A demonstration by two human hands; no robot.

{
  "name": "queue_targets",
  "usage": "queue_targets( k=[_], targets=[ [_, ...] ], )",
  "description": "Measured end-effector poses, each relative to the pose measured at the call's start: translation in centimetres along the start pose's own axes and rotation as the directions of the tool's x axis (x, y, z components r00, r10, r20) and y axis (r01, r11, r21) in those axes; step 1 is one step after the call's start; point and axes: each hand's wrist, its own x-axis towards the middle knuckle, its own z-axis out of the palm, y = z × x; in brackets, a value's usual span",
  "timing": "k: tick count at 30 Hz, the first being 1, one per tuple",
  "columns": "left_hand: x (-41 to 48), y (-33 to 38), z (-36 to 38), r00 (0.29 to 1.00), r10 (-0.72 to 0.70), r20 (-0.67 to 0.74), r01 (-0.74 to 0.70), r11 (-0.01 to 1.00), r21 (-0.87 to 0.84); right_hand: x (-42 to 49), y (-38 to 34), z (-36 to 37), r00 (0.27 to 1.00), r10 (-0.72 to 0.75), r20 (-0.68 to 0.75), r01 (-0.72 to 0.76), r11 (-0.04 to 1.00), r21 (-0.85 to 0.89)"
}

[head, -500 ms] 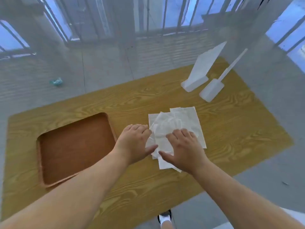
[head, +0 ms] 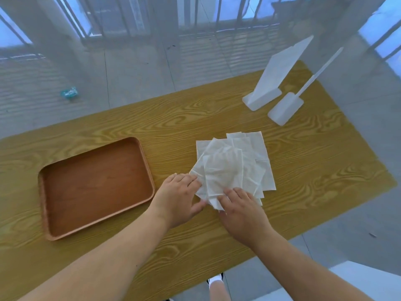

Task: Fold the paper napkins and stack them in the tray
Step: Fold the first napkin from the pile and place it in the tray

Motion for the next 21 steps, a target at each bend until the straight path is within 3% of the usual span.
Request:
queue_targets(
  k=[7, 14, 21],
  targets=[
    [0.9, 0.7, -2.5, 0.998, 0.065, -0.003, -0.065, 0.982, -0.179, 1.2, 0.0, -3.0, 0.958, 0.066, -0.280, -0.002, 0.975, 0.224],
    [4.5, 1.0, -8.8, 0.974, 0.124, -0.187, -0.144, 0.985, -0.097, 4.2, -1.2, -7.9, 0.906, 0.055, -0.419, 0.057, 0.966, 0.250],
    [4.6, -0.9, -14.5, 0.906, -0.021, -0.423, -0.075, 0.975, -0.209, 7.6, 0.1, -10.7, 0.871, 0.382, -0.310, -0.219, 0.865, 0.451]
  ],
)
